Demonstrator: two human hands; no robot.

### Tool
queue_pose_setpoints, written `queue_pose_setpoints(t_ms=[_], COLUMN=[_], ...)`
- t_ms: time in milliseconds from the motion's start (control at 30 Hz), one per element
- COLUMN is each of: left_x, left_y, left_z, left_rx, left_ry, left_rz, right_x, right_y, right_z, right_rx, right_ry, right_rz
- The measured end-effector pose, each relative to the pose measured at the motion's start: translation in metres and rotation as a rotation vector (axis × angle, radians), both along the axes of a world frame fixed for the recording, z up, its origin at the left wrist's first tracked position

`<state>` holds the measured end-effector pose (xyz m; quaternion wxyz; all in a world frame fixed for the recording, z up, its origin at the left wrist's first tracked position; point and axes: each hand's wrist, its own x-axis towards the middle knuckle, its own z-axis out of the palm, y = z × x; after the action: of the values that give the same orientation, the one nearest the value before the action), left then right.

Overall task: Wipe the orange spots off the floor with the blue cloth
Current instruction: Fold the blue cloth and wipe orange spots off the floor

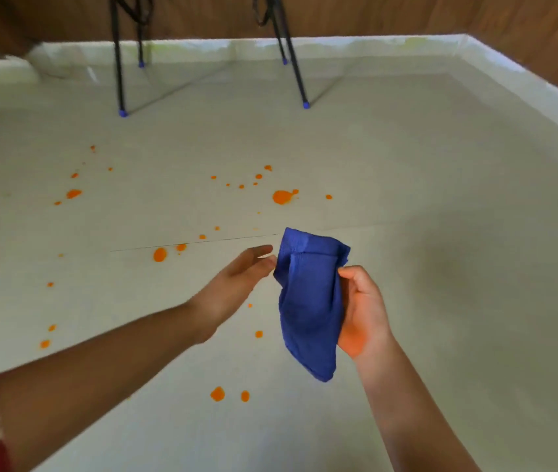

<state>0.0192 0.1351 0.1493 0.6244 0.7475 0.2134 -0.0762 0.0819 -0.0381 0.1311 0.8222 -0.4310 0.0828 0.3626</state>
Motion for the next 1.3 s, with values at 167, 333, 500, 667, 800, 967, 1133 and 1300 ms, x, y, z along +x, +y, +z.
queue_pose_setpoints(t_ms=[167,333,500,667,800,967,1133,1300], left_x=[-0.05,-0.102,-0.123,-0.13,-0.133,-0.138,-0.129,-0.129], left_y=[0.037,0.065,0.082,0.095,0.104,0.115,0.127,0.129], left_z=[0.014,0.01,0.005,0.006,0.01,0.017,0.028,0.019], left_rx=[-0.11,-0.267,-0.309,-0.328,-0.189,0.124,0.314,0.57], left_ry=[-0.139,-0.113,-0.065,-0.07,-0.166,-0.348,-0.375,-0.21], left_rz=[0.191,0.472,0.576,0.714,0.687,0.437,0.291,0.201], right_x=[-0.021,-0.053,-0.097,-0.094,-0.072,-0.049,-0.035,-0.019], right_y=[0.073,0.111,0.131,0.125,0.12,0.109,0.106,0.087], right_z=[0.015,-0.007,-0.017,-0.018,-0.013,-0.002,-0.01,-0.019], right_rx=[-0.036,-0.487,-0.235,-0.164,-0.181,-0.242,-0.395,-0.529], right_ry=[-0.144,-0.617,-0.514,-0.476,-0.504,-0.764,-0.834,-0.889], right_rz=[0.293,0.101,0.6,0.419,0.31,0.318,0.346,0.328])
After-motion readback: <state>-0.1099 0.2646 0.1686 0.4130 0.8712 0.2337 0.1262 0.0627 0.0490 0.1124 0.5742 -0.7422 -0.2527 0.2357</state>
